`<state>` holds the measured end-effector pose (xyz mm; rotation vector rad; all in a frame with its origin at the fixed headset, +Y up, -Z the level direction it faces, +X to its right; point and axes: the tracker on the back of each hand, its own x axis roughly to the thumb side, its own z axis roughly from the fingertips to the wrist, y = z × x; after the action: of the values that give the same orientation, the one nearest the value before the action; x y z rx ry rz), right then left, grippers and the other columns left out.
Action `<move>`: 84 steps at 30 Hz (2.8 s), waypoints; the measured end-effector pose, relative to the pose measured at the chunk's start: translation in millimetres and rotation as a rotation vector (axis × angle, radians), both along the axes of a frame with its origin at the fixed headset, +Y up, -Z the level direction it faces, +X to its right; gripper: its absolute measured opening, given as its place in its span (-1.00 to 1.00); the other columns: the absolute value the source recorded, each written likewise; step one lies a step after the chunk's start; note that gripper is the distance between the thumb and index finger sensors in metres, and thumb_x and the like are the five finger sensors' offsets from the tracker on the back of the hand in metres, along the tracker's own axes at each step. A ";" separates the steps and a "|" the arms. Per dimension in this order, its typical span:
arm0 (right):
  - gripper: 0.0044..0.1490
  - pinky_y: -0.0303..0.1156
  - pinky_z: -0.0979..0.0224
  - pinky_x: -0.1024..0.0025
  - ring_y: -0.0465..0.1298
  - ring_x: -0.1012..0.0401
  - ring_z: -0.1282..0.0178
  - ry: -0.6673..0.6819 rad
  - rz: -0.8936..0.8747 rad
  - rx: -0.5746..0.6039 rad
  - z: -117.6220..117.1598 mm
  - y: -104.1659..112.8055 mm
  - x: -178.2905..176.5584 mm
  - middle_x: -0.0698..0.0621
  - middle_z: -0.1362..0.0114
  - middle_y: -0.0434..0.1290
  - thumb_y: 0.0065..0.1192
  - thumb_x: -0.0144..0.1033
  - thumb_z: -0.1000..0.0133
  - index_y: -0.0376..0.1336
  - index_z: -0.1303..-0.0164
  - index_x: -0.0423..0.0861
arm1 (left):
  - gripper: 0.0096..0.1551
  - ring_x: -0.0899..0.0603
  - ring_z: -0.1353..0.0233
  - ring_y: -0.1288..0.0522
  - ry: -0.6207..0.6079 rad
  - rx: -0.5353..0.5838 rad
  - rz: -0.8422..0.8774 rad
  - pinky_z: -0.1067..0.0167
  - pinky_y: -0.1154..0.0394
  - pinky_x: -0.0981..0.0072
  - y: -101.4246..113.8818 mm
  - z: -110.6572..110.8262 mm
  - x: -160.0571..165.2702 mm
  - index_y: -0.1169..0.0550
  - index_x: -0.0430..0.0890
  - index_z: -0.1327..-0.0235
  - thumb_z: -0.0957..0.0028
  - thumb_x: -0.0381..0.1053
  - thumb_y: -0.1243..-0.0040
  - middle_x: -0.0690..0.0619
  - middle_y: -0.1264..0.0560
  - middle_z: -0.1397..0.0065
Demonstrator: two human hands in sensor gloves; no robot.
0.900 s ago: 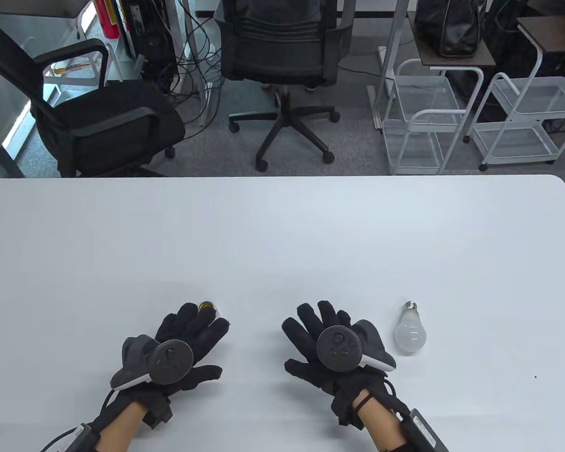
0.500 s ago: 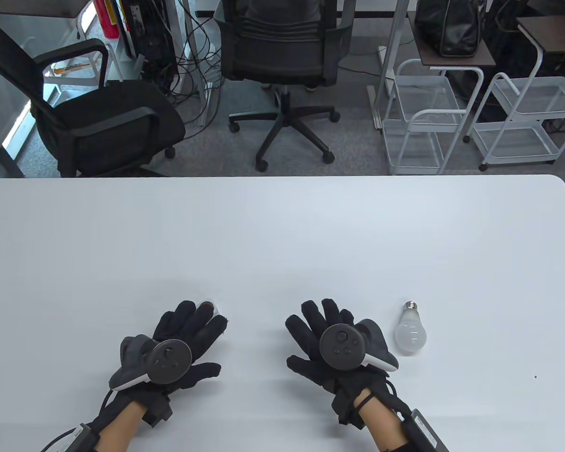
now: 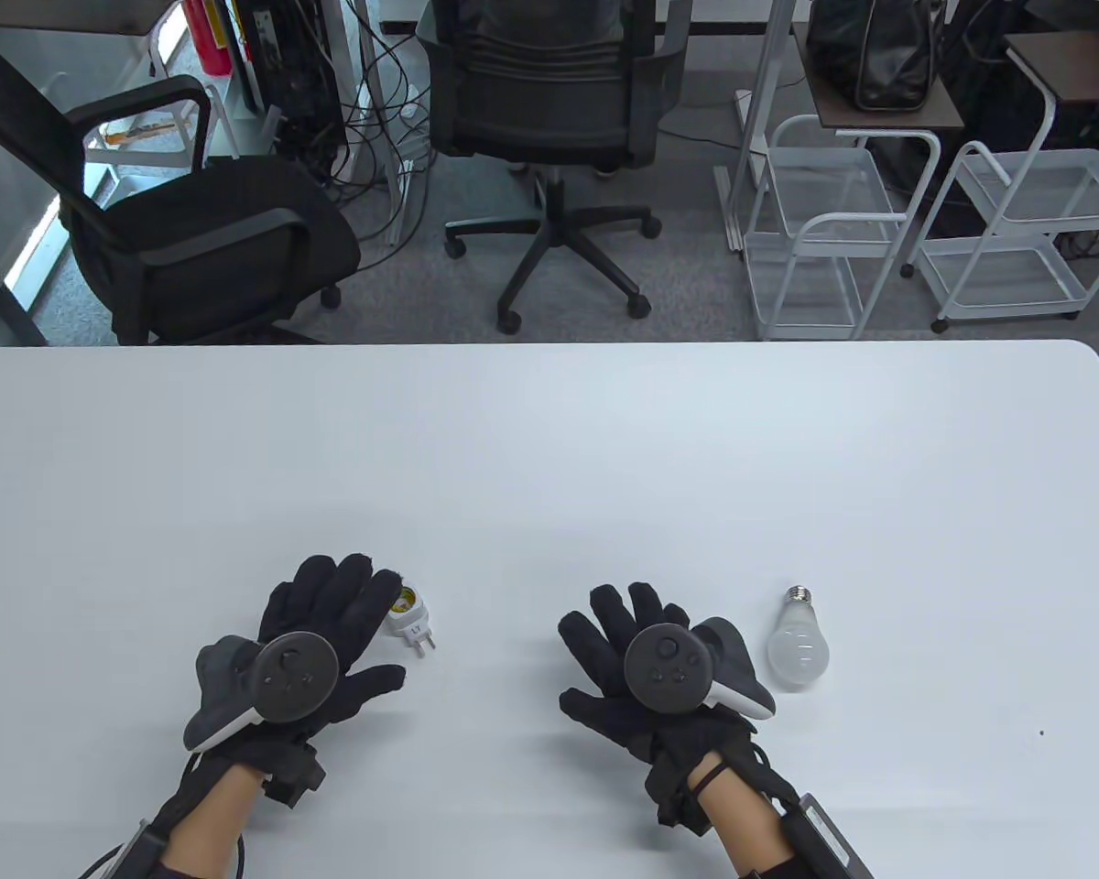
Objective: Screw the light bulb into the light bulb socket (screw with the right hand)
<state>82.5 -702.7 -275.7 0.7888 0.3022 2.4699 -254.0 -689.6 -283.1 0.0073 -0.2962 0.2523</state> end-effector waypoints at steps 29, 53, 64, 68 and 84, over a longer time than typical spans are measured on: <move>-0.17 -0.53 -0.23 -0.50 -0.53 -0.42 -0.42 -0.044 -0.105 -0.036 -4.7 1.2 10.5 -0.40 -0.61 -0.40 0.02 -0.15 -0.31 -0.20 -0.62 -0.21 | -0.11 -0.38 -0.75 0.01 0.294 -0.346 0.171 -0.58 0.01 -0.32 -64.7 -70.4 8.0 -0.20 0.14 -0.60 -0.05 0.27 -0.31 -0.08 -0.11 -0.81; -0.17 -0.52 -0.20 -0.52 -0.52 -0.44 -0.40 -0.093 -0.191 -0.024 -3.4 4.5 17.1 -0.43 -0.60 -0.39 0.02 -0.16 -0.31 -0.17 -0.62 -0.26 | -0.10 -0.29 -0.48 -0.42 -0.018 -0.159 0.535 -0.47 -0.22 -0.34 -9.0 1.6 3.9 -0.27 0.12 -0.57 0.02 0.18 -0.44 -0.12 -0.41 -0.52; -0.12 -0.49 -0.17 -0.55 -0.56 -0.49 -0.32 -0.842 -0.231 -0.083 -10.7 -4.2 106.1 -0.44 -0.53 -0.52 -0.04 -0.16 -0.33 -0.37 -0.56 -0.23 | -0.10 -0.28 -0.48 -0.40 -0.022 -0.076 0.473 -0.49 -0.19 -0.33 -3.9 6.4 -2.5 -0.29 0.14 -0.56 0.05 0.14 -0.47 -0.11 -0.39 -0.51; -0.11 -0.47 -0.18 -0.56 -0.53 -0.50 -0.34 -1.098 -0.238 -0.196 -10.2 -24.9 142.8 -0.45 -0.52 -0.50 -0.03 -0.16 -0.33 -0.41 -0.54 -0.21 | -0.10 -0.27 -0.48 -0.40 -0.044 -0.064 0.450 -0.49 -0.19 -0.34 -2.2 8.1 0.8 -0.30 0.14 -0.56 0.06 0.13 -0.48 -0.10 -0.39 -0.51; -0.14 -0.17 -0.26 -0.62 -0.01 -0.55 -0.39 -1.326 -0.123 -0.180 -9.0 -44.1 157.8 -0.54 -0.39 0.04 0.23 -0.27 -0.22 -0.18 -0.49 -0.26 | -0.09 -0.25 -0.44 -0.41 -0.047 -0.060 0.420 -0.49 -0.19 -0.33 -2.4 8.8 -0.7 -0.31 0.12 -0.56 0.06 0.15 -0.48 -0.11 -0.40 -0.46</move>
<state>240.3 -746.8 -284.7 -0.9015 -0.0368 2.2514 -254.7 -692.0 -274.3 0.0039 -0.3324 0.6791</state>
